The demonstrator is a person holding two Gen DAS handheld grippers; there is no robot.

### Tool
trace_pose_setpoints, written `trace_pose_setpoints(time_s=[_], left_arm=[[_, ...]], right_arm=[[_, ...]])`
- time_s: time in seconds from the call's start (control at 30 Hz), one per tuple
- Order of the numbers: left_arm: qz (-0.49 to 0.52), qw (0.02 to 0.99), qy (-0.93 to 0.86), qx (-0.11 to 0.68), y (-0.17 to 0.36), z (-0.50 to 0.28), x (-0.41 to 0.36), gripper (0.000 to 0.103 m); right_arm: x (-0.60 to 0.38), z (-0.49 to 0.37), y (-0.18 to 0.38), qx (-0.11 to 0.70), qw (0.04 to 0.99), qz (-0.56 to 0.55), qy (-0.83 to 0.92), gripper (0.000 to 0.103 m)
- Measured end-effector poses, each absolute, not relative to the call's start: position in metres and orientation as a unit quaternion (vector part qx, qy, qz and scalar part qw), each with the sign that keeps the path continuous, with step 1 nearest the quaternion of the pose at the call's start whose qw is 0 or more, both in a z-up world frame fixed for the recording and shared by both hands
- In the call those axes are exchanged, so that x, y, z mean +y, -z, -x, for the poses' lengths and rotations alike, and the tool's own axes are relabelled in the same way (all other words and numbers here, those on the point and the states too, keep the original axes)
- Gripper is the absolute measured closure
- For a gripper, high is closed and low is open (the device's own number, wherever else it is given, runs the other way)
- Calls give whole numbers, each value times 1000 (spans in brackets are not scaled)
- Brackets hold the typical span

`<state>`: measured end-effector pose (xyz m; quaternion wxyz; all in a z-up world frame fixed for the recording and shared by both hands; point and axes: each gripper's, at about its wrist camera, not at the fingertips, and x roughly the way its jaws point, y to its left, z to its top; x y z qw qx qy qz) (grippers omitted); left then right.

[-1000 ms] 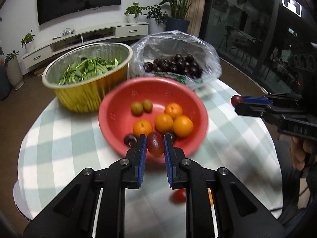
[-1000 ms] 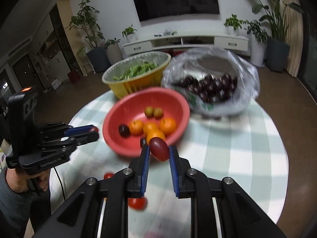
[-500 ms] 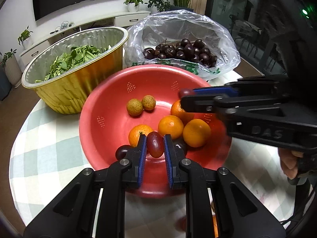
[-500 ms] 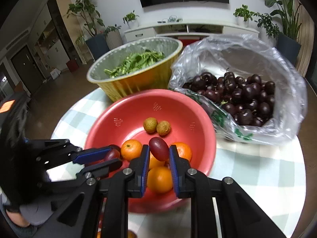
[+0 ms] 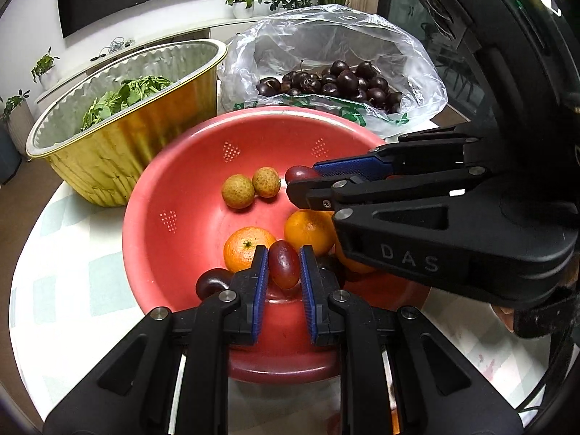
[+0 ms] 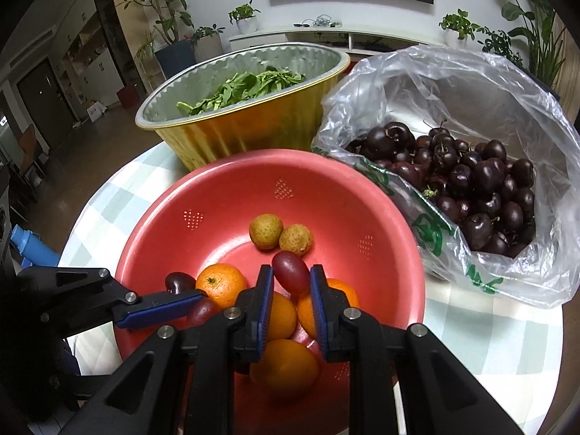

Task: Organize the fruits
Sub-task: 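Carry both red plums into the red bowl and open both tools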

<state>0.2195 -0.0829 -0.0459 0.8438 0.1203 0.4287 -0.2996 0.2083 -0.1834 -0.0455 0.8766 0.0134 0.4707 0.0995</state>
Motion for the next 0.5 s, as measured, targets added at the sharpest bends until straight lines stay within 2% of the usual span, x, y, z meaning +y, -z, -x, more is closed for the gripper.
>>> trace_pose_setpoints(time_s=[0.13,0.27,0.5], left_arm=[[-120,846,295,428,46,-220,-83,86],[-119,847,291,429,46,-220,-82,86],[-114,847,292,430,45,-218,-80,86]], right_arm=[[-181,-211,47,472,876,-4,-101,79],[-180,-208,46,472,875,-6,-107,73],[-178,-202,45,469,877,2,-107,70]])
